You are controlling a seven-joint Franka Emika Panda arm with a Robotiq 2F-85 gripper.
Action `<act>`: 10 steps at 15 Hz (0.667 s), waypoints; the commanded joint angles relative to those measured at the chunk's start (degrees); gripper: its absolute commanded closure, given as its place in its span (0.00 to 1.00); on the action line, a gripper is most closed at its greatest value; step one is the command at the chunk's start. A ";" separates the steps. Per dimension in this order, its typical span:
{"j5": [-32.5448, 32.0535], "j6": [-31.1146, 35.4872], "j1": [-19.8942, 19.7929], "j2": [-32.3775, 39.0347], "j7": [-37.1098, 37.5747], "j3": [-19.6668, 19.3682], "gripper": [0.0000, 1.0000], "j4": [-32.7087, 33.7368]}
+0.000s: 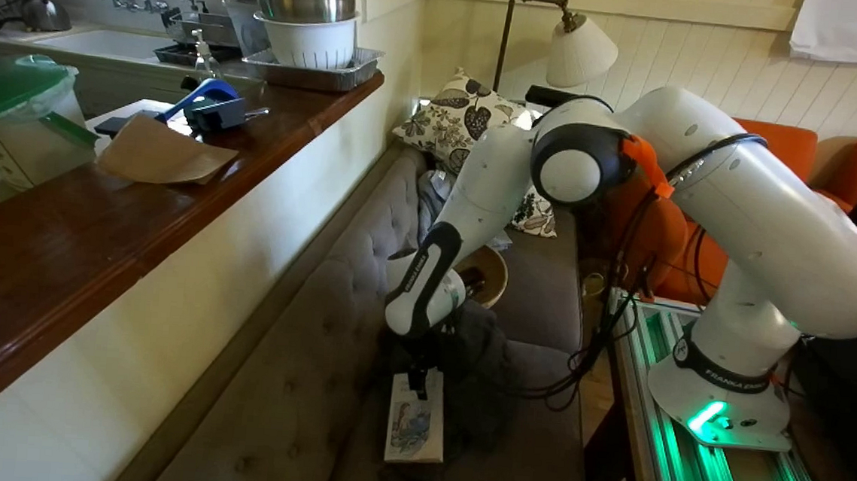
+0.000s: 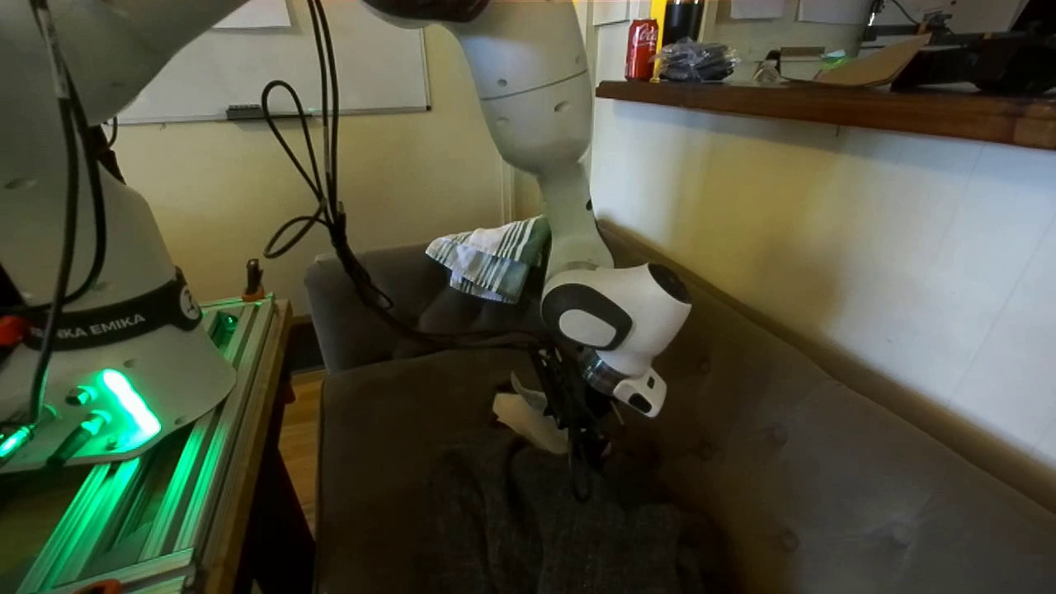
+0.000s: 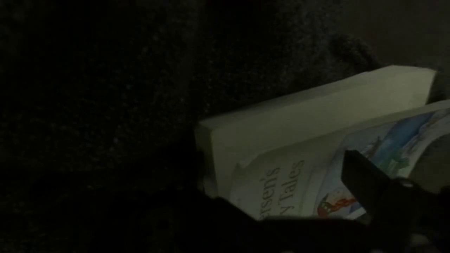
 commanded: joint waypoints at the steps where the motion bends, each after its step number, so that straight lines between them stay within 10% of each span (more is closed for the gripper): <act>1: -2.29 -8.13 -7.54 1.56 -1.55 6.54 0.00 4.32; 10: -2.98 -10.22 -6.70 2.57 1.62 5.27 0.00 7.29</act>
